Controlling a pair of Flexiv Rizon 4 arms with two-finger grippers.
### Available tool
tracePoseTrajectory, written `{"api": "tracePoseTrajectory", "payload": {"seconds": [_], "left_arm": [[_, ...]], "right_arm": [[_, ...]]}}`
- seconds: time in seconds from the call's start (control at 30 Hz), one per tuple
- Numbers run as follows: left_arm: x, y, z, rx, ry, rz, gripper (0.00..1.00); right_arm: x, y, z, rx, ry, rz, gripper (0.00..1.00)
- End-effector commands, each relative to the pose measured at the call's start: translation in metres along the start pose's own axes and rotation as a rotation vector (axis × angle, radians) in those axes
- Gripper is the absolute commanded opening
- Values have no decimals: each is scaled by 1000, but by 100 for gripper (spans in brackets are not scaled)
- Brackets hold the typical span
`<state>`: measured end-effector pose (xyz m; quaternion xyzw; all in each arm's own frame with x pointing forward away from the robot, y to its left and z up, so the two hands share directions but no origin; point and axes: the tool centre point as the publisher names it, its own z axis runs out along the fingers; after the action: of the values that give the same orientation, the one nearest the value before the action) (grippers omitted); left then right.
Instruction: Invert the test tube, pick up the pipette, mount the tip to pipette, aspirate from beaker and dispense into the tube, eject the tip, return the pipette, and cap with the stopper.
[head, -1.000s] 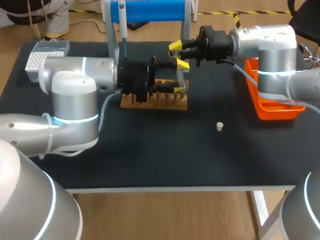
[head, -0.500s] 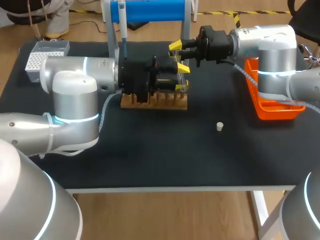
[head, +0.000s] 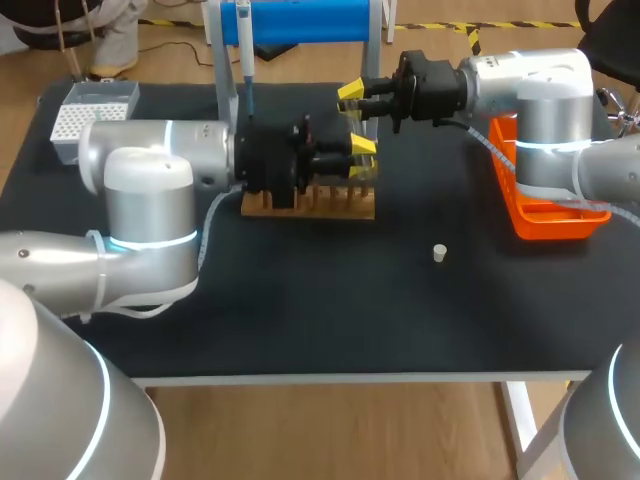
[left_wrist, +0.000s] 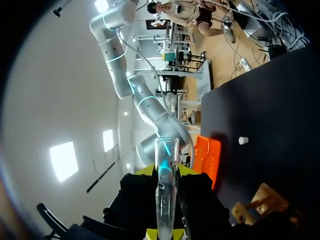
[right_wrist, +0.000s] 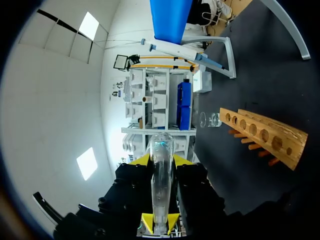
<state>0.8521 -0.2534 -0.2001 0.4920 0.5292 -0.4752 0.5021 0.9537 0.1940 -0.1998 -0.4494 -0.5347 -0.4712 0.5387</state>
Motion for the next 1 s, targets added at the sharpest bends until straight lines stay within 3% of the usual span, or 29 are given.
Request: {"api": "tracePoseTrajectory", "payload": {"seconds": [0.03, 0.07, 0.77, 1.0], "left_arm": [[-1, -2, 0, -12, 13, 0, 0], [-1, -2, 0, -12, 13, 0, 0], [-1, -2, 0, -12, 13, 0, 0], [-1, -2, 0, -12, 13, 0, 0]], "right_arm": [[0, -1, -1, 5, -1, -1, 86], [0, -1, -1, 5, -1, -1, 100], [0, -1, -1, 5, -1, -1, 100], [4, -17, -38, 148, -195, -539, 100]]}}
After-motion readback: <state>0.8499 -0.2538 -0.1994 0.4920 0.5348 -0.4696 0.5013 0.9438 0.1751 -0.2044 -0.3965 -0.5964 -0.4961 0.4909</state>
